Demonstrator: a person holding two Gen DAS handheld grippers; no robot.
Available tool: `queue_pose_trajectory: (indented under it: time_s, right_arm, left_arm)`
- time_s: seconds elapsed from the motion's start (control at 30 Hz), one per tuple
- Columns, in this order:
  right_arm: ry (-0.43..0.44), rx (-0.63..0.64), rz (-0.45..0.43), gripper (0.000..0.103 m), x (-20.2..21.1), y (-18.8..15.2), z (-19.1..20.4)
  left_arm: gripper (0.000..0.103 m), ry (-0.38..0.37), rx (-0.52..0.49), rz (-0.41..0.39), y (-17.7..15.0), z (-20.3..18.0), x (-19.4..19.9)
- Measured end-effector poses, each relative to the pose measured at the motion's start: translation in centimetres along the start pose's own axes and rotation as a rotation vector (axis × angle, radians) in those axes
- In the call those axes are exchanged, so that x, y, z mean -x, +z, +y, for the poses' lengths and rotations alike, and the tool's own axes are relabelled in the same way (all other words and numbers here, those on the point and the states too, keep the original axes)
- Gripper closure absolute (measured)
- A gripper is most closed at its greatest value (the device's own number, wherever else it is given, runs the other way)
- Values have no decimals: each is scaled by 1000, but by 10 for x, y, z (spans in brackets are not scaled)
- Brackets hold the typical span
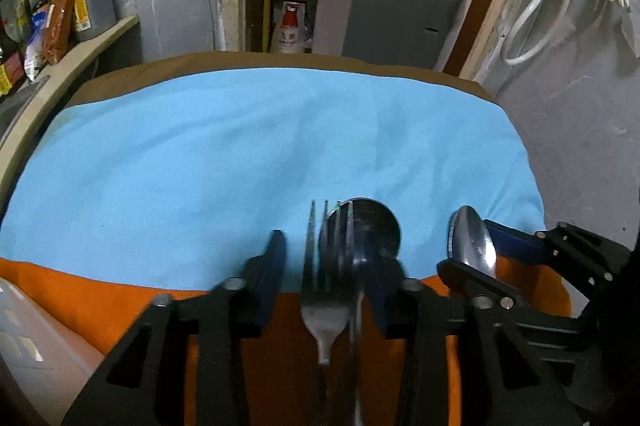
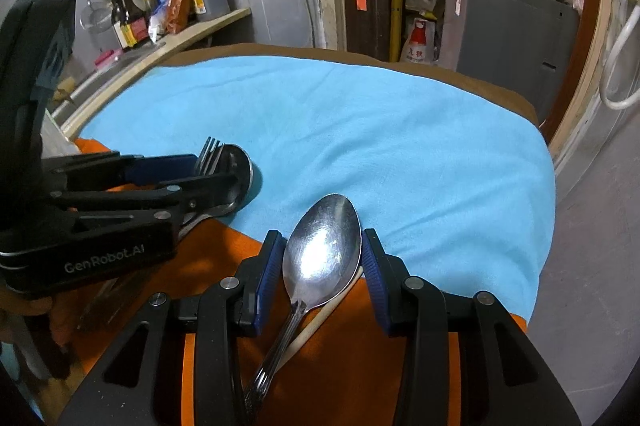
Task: Organize utensils
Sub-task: 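Grasp a silver fork with the left tool while the right tool grasps a silver spoon, then lift the fork and spoon and carry both to the white basket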
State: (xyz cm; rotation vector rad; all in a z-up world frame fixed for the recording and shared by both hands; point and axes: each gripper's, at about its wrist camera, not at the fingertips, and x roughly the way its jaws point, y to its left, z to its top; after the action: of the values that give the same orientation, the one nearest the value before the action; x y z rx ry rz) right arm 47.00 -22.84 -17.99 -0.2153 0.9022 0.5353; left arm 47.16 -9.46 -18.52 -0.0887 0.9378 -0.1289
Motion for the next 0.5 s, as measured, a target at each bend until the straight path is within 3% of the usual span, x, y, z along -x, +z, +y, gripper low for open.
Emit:
queue_pose_trajectory:
  time_s: [0.27, 0.33, 0.5]
  right_arm:
    - [-43, -66, 7, 67, 0, 2, 0]
    - [14, -99, -48, 68, 11, -2, -6]
    - [48, -137, -266, 68, 56, -14, -12]
  left_arm:
    - [84, -90, 82, -39, -15, 16, 17]
    - [84, -105, 76, -79, -21, 14, 29]
    - [84, -119, 22, -222, -39, 4, 66]
